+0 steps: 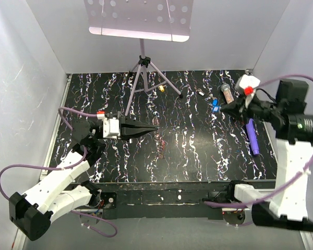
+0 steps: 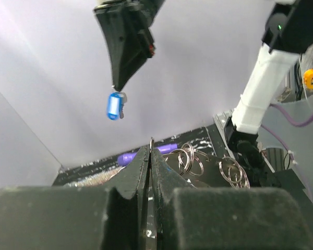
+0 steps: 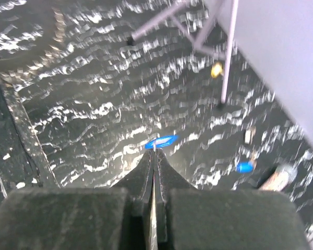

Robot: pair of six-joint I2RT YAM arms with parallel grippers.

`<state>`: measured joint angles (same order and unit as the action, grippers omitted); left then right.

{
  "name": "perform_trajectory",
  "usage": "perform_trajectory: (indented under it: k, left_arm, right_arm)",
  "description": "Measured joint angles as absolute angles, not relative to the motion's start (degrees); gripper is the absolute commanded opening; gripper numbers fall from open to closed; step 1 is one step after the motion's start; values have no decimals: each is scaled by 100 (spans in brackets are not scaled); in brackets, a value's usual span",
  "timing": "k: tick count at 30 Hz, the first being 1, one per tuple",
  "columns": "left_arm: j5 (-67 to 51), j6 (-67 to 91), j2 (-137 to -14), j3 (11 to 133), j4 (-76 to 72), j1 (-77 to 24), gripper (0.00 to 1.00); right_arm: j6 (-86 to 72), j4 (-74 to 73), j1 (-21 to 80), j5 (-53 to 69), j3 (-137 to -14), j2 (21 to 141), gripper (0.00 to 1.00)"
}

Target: Put the keys on the keyring

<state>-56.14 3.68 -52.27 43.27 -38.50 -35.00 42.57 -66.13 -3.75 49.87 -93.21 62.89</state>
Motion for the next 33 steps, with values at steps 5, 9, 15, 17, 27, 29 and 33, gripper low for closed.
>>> perform_trajectory:
  k: [5, 9, 15, 17, 27, 29, 33]
  left_arm:
    - [-5736, 576, -5325, 4825, -4086, -3500, 0]
    - [-5828, 624, -5502, 4923, -4348, -3507, 0]
    - [-5898, 281, -5767, 4397, -4451, -3623, 0]
    - [-5898, -60, -5931, 4276, -4241, -3776, 0]
    - [-5763, -1227, -6324, 3966, -3507, -4222, 0]
    - [-5736, -1365, -6340, 3962, -3439, -4331, 0]
    - [-5693, -1594, -6377, 3920, -3306, -4521, 0]
  right_arm:
    - [3918, -5758, -373, 6337, -8702, 5017, 1]
    - [3044, -4309, -349, 7050, -7085, 3911, 1]
    - [2755, -3577, 268, 7299, -6080, 3708, 1]
    - [3133, -3546, 604, 7251, -5913, 3653, 1]
    - [4158, -3076, 1905, 6698, -4595, 2952, 1]
    - [4222, -2967, 2051, 6589, -4412, 2882, 1]
    - [4230, -2709, 2268, 6394, -4217, 2777, 1]
